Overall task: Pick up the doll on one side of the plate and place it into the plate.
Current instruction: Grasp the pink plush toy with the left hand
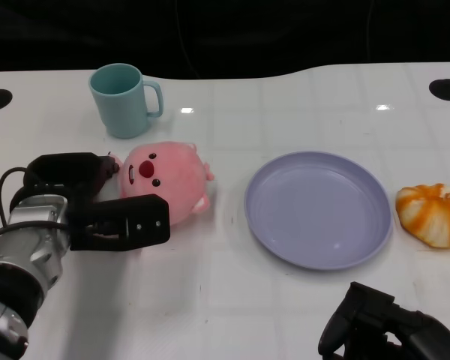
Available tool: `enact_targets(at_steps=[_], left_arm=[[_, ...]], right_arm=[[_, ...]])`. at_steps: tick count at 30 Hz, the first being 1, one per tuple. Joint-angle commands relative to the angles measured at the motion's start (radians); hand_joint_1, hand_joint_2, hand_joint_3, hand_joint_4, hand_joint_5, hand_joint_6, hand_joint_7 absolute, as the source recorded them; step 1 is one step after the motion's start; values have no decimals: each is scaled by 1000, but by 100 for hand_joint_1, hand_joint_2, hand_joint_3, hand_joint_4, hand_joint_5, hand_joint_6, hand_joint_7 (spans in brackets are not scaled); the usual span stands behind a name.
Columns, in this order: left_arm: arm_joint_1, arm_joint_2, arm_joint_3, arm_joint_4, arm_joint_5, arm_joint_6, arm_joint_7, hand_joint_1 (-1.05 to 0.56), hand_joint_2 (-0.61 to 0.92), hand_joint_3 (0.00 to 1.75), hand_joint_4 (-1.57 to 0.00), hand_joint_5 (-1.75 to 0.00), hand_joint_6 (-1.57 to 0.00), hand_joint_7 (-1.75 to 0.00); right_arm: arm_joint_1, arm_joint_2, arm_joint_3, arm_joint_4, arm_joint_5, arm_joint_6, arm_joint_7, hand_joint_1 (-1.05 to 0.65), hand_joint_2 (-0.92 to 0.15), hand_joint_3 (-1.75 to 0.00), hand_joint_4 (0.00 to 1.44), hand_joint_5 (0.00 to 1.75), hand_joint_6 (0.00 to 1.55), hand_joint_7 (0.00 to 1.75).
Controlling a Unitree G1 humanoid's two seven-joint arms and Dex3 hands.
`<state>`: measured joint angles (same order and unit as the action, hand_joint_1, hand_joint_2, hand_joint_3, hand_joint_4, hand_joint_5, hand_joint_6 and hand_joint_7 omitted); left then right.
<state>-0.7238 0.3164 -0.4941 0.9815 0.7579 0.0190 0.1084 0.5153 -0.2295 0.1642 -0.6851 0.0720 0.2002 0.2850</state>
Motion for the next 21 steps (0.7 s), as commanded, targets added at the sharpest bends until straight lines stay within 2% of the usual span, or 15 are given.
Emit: enact_targets(at_steps=[1, 4, 5, 6, 8, 13, 14, 15, 16, 19, 21], left_arm=[[19, 11, -14, 28, -3, -28, 10, -34, 92, 21, -71, -174, -81, -74], [30, 21, -5, 19, -12, -61, 47, -31, 92, 22, -73, -175, -75, -92], [36, 26, 2, 9, -20, -73, 57, -30, 92, 21, -76, -175, -64, -131], [43, 32, 10, -5, -29, -82, 62, -28, 92, 22, -77, -175, -58, -157], [57, 46, 29, -28, -51, -118, 85, -24, 92, 23, -81, -175, -59, -171], [88, 43, 119, -91, -153, -120, 70, -22, 91, 30, -87, -175, -65, -175], [95, 40, 136, -116, -173, -105, 56, -21, 86, 43, -87, -175, -67, -175], [101, 36, 150, -139, -189, -87, 43, -19, 74, 66, -88, -175, -69, -175], [105, 34, 159, -158, -198, -73, 34, -18, 69, 77, -89, -175, -69, -175], [117, 32, 186, -205, -230, -69, 12, -15, 58, 99, -92, -175, -73, -175], [121, 36, 194, -240, -243, -68, -11, -15, 54, 107, -94, -175, -76, -175]], right_arm=[[-1, -5, 1, -4, 7, 5, -2, -25, -90, -54, 63, 175, 45, 163], [3, -4, 5, -5, 0, 10, -7, -25, -90, -54, 63, 175, 45, 163], [5, -4, 7, -9, -1, 14, -8, -25, -90, -54, 63, 175, 46, 163], [7, -4, 9, -13, -1, 17, -9, -24, -90, -55, 63, 175, 46, 163], [7, -3, 11, -19, -1, 24, -12, -24, -90, -55, 63, 175, 46, 163], [6, -1, 24, -34, -2, 37, -22, -25, -90, -56, 63, 175, 46, 164], [6, -2, 25, -34, -1, 38, -23, -23, -90, -56, 63, 175, 45, 164], [5, -2, 24, -34, 2, 40, -23, -22, -90, -57, 63, 175, 45, 164], [4, -2, 23, -33, 4, 42, -23, -21, -90, -57, 63, 175, 45, 164], [-1, -1, 21, -27, 9, 45, -23, -21, -90, -58, 62, 175, 45, 165], [-4, 0, 20, -25, 12, 48, -23, -20, -90, -58, 62, 175, 44, 165]])
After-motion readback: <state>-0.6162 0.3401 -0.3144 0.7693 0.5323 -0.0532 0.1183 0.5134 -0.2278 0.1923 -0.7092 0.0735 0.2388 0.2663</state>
